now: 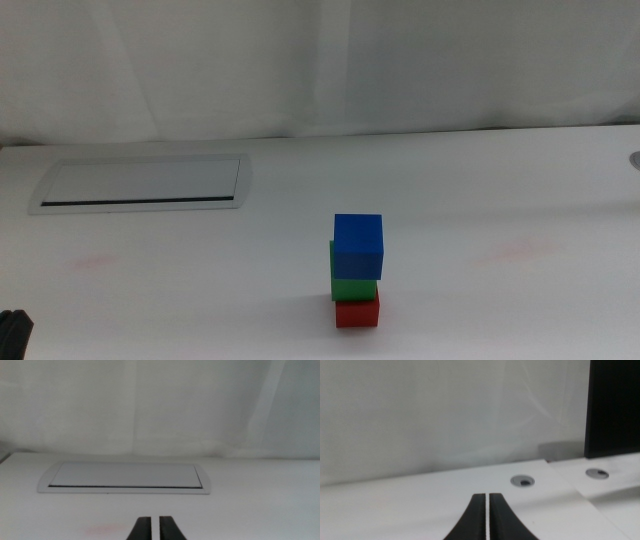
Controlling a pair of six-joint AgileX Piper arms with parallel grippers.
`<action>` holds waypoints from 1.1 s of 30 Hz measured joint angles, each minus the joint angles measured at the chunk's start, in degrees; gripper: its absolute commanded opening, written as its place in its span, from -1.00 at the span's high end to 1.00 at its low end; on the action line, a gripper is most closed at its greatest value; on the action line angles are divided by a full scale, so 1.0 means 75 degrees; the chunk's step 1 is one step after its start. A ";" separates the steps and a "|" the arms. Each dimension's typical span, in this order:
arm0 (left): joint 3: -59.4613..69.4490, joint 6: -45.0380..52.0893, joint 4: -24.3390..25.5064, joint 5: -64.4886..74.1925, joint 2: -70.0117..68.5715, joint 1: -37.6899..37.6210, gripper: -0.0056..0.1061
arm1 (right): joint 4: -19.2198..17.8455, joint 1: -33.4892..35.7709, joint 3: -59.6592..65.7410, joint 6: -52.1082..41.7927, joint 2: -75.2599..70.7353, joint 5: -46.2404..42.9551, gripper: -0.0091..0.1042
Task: Stack red cubes first, then green, then blue cubes in a specific spot.
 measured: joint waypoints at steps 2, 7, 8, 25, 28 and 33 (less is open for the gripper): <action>0.0016 -0.0049 0.0000 0.0017 0.0000 0.0000 0.95 | 0.0000 0.0000 0.0104 0.0000 0.0000 -0.0052 0.88; 0.0016 -0.0097 0.0016 0.0017 0.0000 0.0000 0.95 | 0.0000 0.0000 0.0155 -0.0031 0.0000 -0.0183 0.88; 0.0016 -0.0097 0.0016 0.0017 0.0000 0.0000 0.95 | 0.0000 0.0000 0.0155 -0.0031 0.0000 -0.0201 0.88; 0.0002 0.0175 0.0030 -0.0379 0.0000 0.0000 0.95 | 0.0078 0.0000 0.0155 -0.0040 0.0000 -0.0958 0.88; -0.0088 0.0228 0.0030 -0.0222 0.0000 0.0000 0.95 | 0.0078 0.0000 0.0155 -0.0040 0.0000 -0.1025 0.88; -0.0106 0.0102 0.0030 -0.0031 0.0000 0.0000 0.95 | 0.0231 0.0000 0.0155 -0.0028 0.0000 -0.1038 0.88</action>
